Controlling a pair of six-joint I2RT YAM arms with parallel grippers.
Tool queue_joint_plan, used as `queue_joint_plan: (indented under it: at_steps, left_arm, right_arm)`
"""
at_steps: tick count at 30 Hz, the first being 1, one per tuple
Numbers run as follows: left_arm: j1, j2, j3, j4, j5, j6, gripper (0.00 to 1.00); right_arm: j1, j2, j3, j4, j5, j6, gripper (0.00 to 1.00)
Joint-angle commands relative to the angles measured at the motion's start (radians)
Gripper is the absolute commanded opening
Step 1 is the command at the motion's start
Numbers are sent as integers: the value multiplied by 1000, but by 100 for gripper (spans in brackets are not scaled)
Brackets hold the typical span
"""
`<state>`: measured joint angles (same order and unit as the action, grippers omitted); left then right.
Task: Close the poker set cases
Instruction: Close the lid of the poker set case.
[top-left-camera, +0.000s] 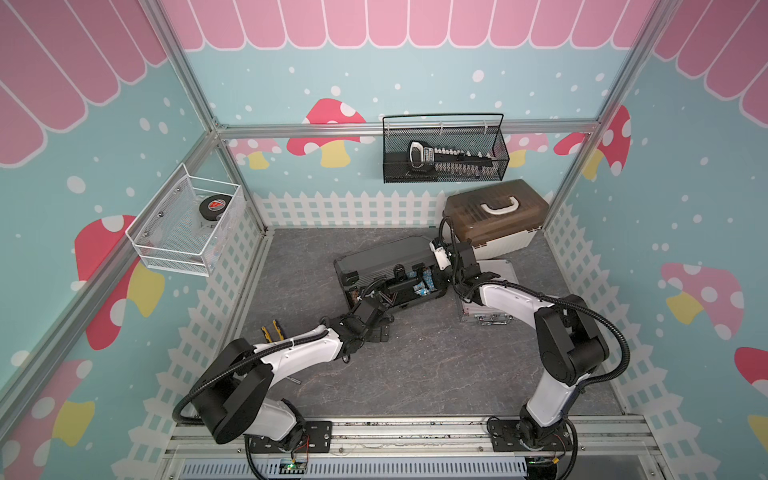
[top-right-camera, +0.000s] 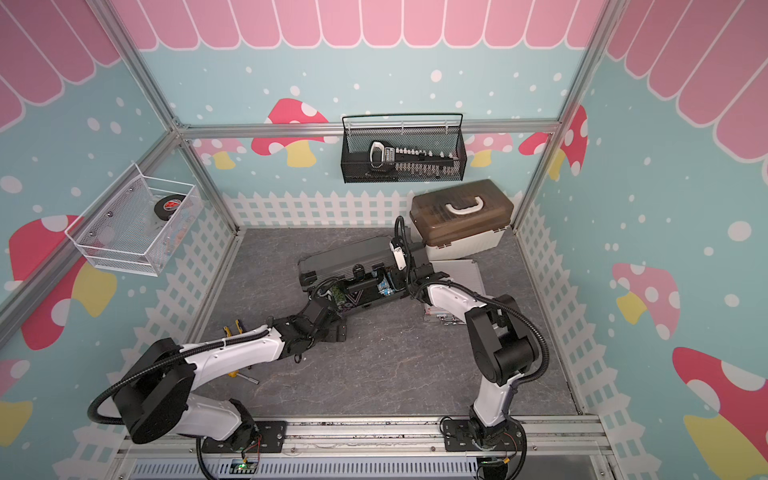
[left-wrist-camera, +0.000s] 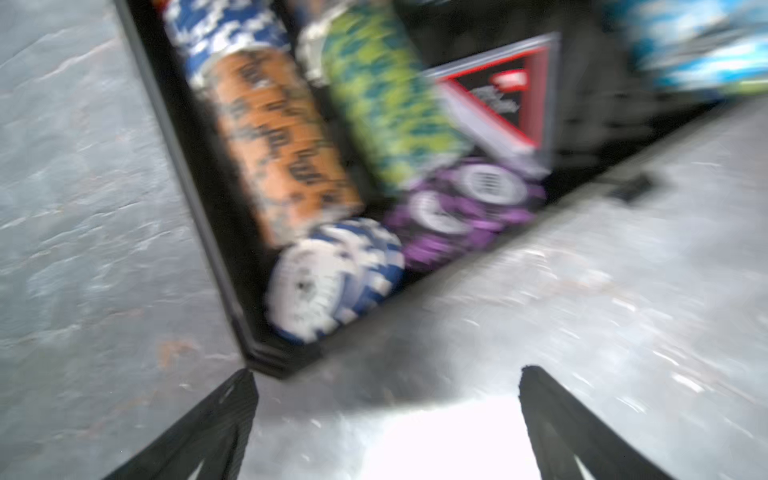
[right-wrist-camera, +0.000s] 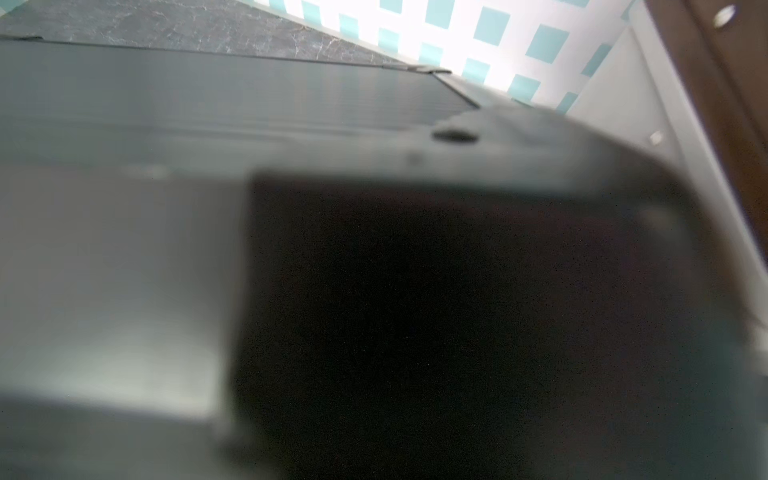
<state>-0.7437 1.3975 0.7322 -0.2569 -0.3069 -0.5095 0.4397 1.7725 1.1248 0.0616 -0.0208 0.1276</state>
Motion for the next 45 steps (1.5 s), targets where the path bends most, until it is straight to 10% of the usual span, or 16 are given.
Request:
queue_joint_plan:
  at_steps: [1,10,28,45]
  left_arm:
    - [-27,-112,7,53,-6,26,99]
    - [-25,-281,57,-27,-149,52,99]
    - [116,67,228,-23,-93,-1,99]
    - [118,124,237,-3,-84,14,99]
  right_arm:
    - [5,-12,-34,78,-17,7,3]
    - [7,-9,-112,118,-20,33,4]
    - [16,-55,-215,130,-40,65,7]
    - [23,-215,-331,93,-157,69,22]
